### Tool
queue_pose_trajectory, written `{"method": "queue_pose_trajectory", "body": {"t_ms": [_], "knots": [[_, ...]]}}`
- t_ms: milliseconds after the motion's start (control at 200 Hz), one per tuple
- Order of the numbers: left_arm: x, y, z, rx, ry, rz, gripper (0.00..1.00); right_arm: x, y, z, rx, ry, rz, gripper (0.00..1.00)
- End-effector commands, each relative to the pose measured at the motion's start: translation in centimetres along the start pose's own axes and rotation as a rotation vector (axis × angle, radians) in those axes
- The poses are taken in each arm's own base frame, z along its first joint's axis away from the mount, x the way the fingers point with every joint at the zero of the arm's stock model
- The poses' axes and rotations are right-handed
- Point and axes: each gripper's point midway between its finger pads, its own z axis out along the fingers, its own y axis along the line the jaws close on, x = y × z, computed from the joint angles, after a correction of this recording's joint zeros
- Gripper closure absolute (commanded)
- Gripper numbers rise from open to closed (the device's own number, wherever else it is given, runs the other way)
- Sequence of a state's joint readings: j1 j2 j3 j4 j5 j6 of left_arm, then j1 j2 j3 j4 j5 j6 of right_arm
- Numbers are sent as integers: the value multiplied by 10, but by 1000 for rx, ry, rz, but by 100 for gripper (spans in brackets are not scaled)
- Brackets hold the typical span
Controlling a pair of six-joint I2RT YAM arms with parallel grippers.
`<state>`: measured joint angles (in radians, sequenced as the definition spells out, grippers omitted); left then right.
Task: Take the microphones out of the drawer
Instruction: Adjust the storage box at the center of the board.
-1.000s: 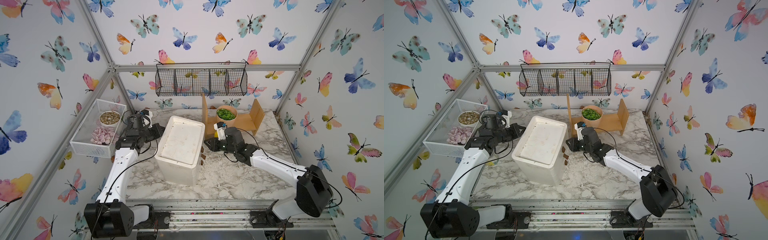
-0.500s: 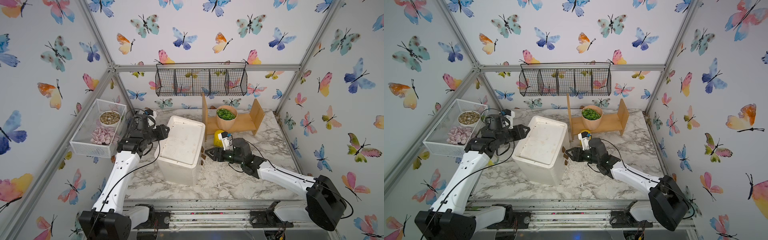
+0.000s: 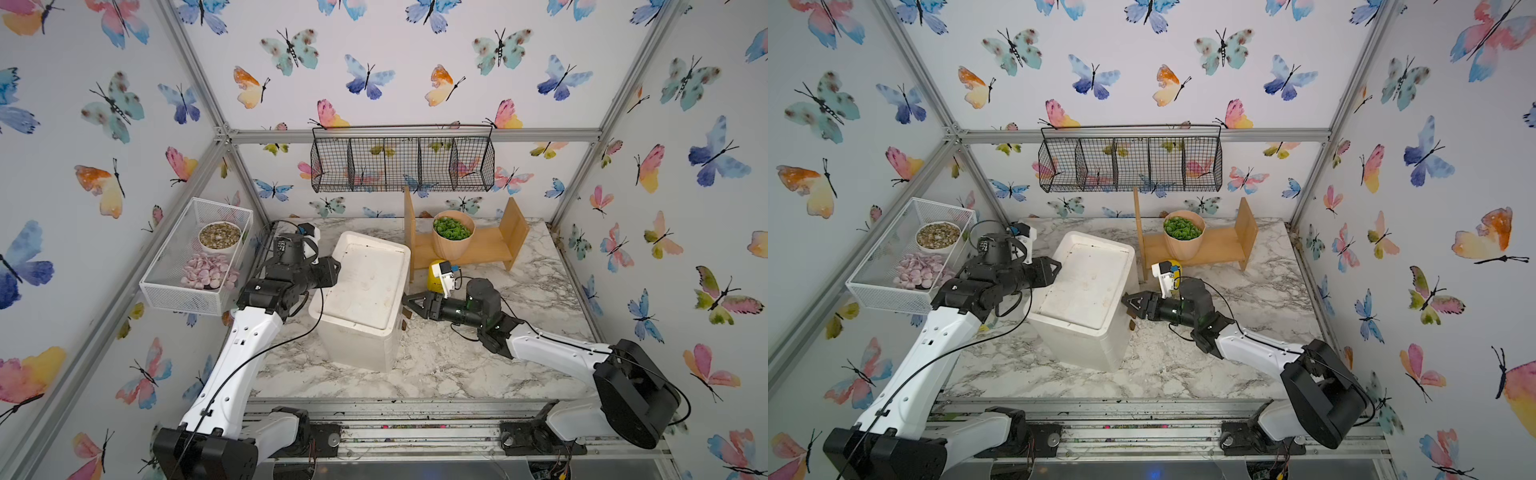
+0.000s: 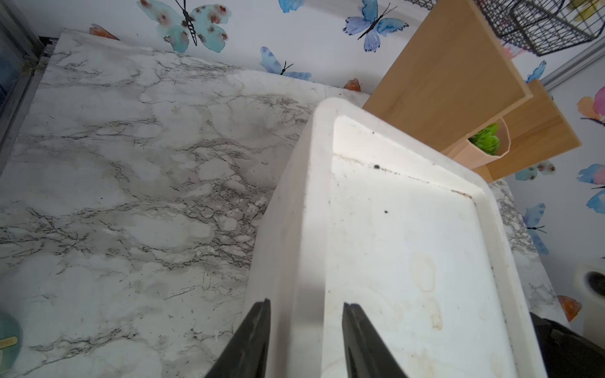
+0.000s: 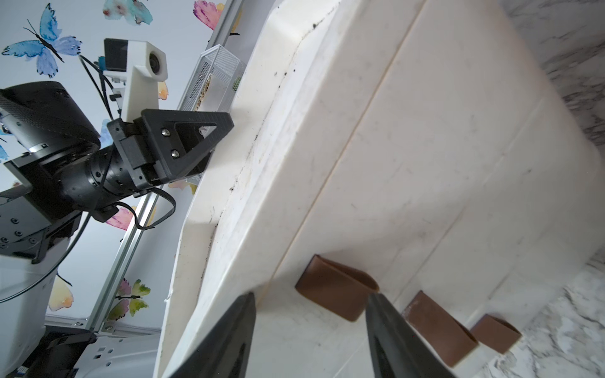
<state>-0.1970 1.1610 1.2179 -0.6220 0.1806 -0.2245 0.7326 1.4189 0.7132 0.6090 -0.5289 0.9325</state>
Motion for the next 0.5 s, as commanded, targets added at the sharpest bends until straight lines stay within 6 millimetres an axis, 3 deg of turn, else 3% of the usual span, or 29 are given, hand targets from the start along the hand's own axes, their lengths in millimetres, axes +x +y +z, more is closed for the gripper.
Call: {"method": "queue_pose_trajectory", "body": {"t_ms": [0,170,496], "knots": [[9,8,3,-72,24,46,69,-1,5,1,-35,1,-5,39],[10,6,6,-79,30,47,86,1,-3,2,-27,1,16,38],[4,2,5,-93,7,46,94,2,-5,9,-100,-11,37,38]]}}
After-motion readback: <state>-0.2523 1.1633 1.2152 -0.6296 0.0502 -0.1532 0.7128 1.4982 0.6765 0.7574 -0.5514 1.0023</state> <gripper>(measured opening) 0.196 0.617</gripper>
